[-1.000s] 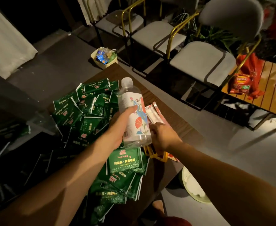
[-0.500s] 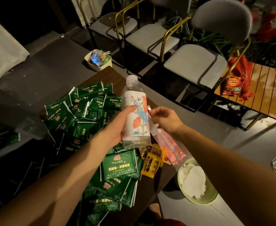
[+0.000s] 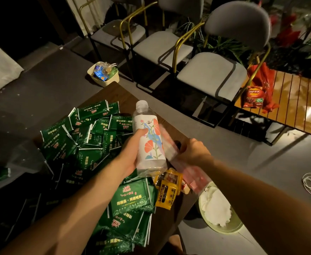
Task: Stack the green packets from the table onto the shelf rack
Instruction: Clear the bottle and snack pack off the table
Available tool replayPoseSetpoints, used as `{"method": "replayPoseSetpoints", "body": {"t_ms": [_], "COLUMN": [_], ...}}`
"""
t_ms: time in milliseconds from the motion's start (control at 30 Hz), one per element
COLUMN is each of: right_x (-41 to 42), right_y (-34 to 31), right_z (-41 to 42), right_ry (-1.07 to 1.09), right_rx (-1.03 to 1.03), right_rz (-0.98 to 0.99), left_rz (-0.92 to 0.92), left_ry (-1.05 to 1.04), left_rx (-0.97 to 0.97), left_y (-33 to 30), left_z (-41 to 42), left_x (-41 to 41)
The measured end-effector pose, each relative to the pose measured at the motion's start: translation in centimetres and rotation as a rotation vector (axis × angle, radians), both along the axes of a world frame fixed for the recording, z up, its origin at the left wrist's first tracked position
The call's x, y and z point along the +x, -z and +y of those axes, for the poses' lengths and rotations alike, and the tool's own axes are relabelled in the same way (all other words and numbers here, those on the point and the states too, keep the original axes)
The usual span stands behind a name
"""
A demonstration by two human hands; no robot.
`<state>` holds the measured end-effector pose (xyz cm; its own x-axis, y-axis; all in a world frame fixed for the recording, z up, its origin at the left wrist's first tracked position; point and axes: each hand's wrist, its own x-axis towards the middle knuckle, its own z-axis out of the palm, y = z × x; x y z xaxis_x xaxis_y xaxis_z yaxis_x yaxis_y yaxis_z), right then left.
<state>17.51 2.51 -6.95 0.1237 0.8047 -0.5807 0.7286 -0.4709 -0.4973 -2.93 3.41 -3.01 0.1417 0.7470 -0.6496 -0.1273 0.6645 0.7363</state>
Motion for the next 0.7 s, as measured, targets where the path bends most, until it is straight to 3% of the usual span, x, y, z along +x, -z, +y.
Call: {"method": "replayPoseSetpoints", "body": {"t_ms": [133,300,533,700], "right_x": [1.3,2.7,8.9,14.0], "right_y": [-1.9,-5.2,-5.7,-3.6], "right_z": [0.6,0.1,-3.6,-10.0], "right_ry": [0.160,0.419,0.634,0.774], "right_rx": [0.040,0.002,-0.013,0.015], "right_rz": [0.213,0.724,1.019,0.995], "left_rz": [-0.009,-0.013,-0.001,0.062], "left_ry": [0.038,0.097,0.184,0.402], "left_rx": [0.029,0.021,0.056,-0.008], "left_y": [-1.0,-2.5,-1.7,0.2], "left_z": [0.3,0.5,-1.0,-5.7], "left_x": [1.9,6.2,14.8,22.4]}}
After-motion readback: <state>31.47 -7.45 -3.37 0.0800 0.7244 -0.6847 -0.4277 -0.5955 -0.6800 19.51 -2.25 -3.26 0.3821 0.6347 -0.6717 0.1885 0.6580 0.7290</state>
